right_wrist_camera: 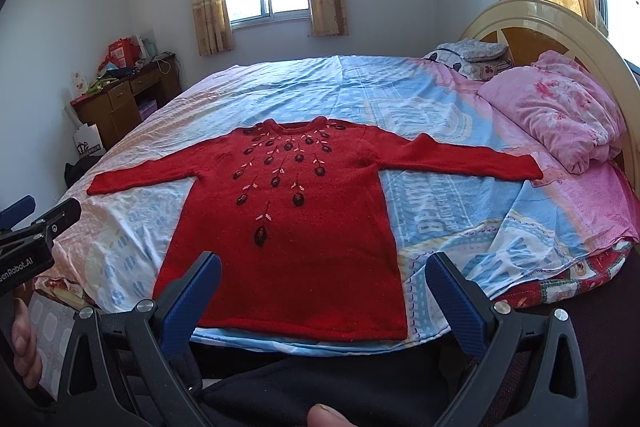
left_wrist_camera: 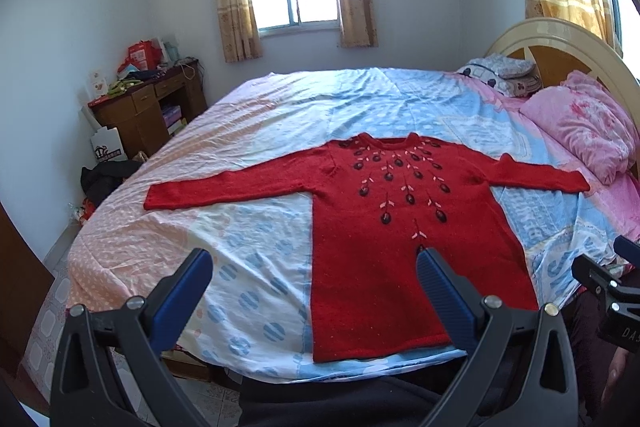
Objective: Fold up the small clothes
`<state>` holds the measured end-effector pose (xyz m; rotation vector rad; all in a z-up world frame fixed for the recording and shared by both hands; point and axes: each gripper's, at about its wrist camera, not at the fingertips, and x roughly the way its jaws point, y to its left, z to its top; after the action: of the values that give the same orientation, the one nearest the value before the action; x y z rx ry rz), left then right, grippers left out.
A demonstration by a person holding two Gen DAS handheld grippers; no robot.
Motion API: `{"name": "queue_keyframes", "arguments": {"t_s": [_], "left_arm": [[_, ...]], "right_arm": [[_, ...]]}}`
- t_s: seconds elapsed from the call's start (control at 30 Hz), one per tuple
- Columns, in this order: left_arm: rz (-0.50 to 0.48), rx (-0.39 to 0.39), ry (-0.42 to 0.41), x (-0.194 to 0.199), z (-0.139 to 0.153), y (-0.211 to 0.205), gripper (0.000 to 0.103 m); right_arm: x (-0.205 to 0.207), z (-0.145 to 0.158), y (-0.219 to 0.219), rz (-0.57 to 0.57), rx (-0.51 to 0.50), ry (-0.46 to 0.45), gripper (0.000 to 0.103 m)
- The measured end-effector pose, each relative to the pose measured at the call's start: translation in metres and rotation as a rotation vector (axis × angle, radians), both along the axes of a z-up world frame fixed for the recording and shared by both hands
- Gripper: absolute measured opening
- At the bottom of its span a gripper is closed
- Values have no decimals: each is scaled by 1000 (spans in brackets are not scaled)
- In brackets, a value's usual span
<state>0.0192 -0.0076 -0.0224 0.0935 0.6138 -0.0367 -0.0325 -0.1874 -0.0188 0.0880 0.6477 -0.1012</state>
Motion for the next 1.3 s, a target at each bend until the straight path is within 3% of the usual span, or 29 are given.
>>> {"name": "queue_keyframes", "arguments": {"t_s": [0.2, 0.33, 0.53, 0.63, 0.67, 0.8, 1.03, 1.23, 1.3], "left_arm": [[-49, 28, 37, 24, -24, -20, 103], [-82, 50, 67, 46, -41, -34, 103], [-100, 119, 32, 86, -55, -61, 103], [-101, 156, -4, 111, -61, -76, 103], [-95, 163, -9, 121, -63, -79, 103], [-62, 129, 14, 154, -71, -83, 103], [-38, 100, 39, 189, -92, -93, 103], [0, 159, 98, 219, -116, -95, 103], [23, 152, 133, 225, -121, -90, 103]], "right_arm": [[24, -27, -14, 8, -25, 32, 102], [45, -56, -37, 4, 40, 95, 102], [73, -89, -82, -56, 103, 142, 101], [89, -100, -116, -98, 149, 167, 97], [96, -105, -132, -119, 180, 177, 91], [121, -116, -195, -225, 271, 182, 77], [153, -112, -304, -404, 244, 149, 64], [176, -113, -395, -553, 248, 135, 62], [181, -114, -424, -604, 264, 131, 56]]}}
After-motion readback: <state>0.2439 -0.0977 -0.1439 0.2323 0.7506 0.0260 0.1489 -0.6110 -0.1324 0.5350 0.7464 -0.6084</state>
